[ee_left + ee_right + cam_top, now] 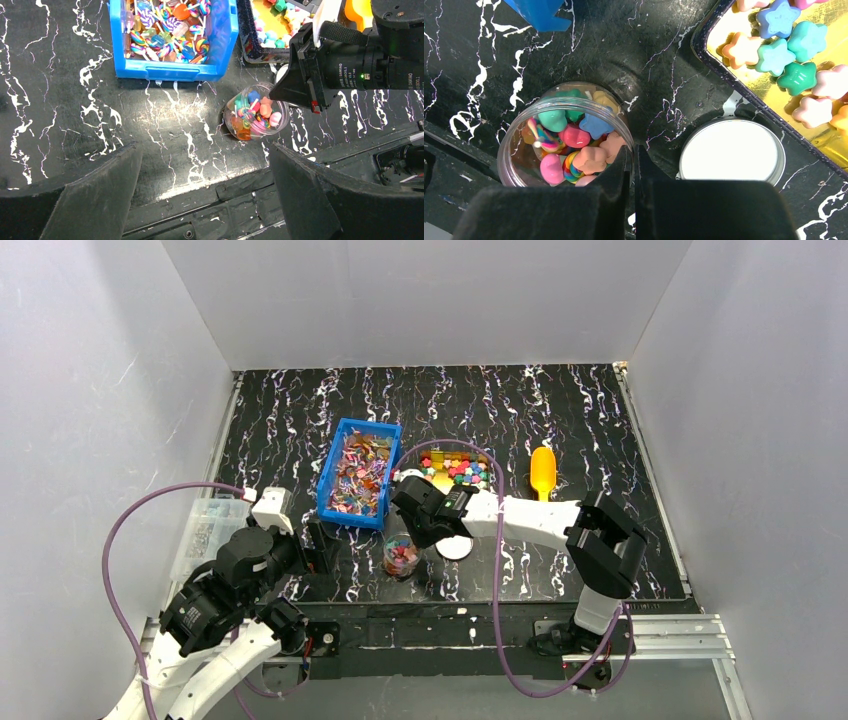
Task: Pack the candies
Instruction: Adjust the packing bottle at the center of the board.
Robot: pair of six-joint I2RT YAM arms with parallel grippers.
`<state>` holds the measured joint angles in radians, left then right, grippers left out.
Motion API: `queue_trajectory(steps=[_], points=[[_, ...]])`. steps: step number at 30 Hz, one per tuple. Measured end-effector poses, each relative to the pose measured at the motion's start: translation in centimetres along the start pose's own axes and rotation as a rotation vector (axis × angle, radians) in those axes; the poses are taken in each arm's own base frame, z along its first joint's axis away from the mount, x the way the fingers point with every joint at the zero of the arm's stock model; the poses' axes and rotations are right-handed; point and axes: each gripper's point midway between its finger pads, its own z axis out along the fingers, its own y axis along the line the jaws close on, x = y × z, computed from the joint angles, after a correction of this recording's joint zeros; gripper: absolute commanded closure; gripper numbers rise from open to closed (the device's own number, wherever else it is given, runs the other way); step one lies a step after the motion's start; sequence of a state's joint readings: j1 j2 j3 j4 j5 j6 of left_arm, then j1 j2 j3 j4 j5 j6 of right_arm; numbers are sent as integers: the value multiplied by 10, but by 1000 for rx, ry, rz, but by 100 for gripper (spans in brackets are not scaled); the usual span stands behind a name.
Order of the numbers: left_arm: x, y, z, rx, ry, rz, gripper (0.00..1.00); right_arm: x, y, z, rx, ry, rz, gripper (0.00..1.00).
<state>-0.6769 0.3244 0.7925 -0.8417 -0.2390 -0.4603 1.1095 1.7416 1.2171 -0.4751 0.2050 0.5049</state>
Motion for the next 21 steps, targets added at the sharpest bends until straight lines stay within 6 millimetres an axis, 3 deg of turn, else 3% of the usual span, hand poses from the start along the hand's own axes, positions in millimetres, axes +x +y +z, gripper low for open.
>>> queue_trajectory(steps=[3, 12, 21], points=[[0, 0, 0, 0, 0, 0, 2, 0, 0, 0, 2, -1, 0, 93], [0, 0, 0, 0, 0, 0, 2, 1, 0, -4, 29, -15, -17, 69], [0, 0, 0, 0, 0, 0, 2, 1, 3, -26, 64, -60, -41, 57]])
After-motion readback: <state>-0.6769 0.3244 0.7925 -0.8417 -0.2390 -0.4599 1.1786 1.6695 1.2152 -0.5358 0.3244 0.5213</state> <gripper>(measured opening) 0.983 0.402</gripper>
